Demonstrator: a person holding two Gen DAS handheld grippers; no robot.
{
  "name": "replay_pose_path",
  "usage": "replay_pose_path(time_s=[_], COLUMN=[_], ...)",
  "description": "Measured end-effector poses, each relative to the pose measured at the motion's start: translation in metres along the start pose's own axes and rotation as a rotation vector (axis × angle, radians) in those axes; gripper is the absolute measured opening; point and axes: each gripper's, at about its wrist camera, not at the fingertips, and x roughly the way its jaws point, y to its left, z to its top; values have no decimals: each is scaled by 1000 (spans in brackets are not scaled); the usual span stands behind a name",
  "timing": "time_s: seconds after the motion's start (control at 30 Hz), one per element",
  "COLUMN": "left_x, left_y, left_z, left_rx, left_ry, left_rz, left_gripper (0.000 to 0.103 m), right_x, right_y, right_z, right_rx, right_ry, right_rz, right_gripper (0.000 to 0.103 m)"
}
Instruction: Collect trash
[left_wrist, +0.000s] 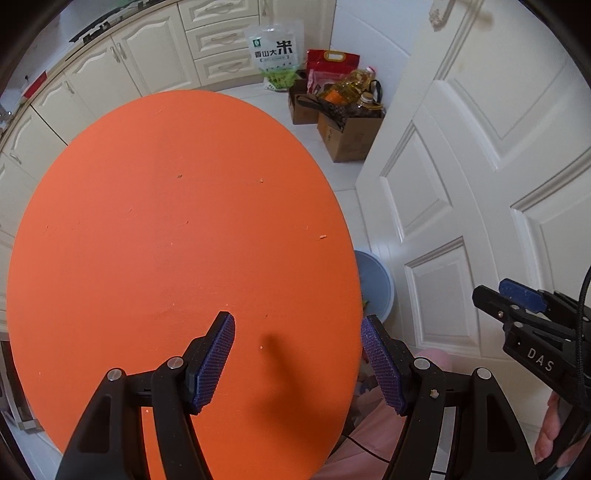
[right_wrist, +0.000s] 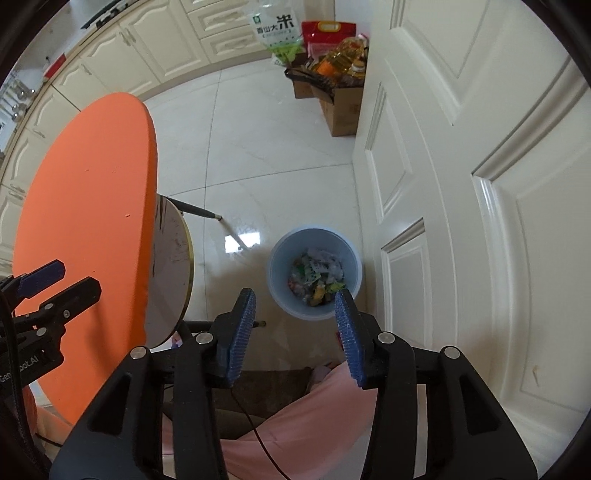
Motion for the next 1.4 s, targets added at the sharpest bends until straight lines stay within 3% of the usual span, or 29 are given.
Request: replay_pose_path(time_s=[0.3,0.47,0.53,0.6,0.73,0.8,1.07,1.4], left_x=[-17,-36,-45,-51,-66,-74,-111,-147], left_y=[0,5,10,13,25,31,42,52], left_z=[-14,-34,-45,-58,-91,-110,-196,-301], left_rx=[13,8,0,-11,-47,-64,-143,-265], left_ry=[-42,-119,-154,-180,-245,-280,-415,-546], left_rz=[2,25,39,43,58,67,104,185], left_gripper=[67,67,67,67,67,67,67,67], right_x=[-19,-46,-58,-73,-99,-109,-147,-175], right_y=[9,24,31,40,64,77,135,192], right_z=[-12,-27,-33,-41,-60,-69,-114,-158], right_rx=[-8,-12,-8,-7,-45,-62,-141,-227], right_ry=[-64,-160,-200,-258,-361,-403,-573,-708], right_rz=[22,27,32,42,45,57,14,19], right_gripper=[50,54,57,72,75,89,95,98])
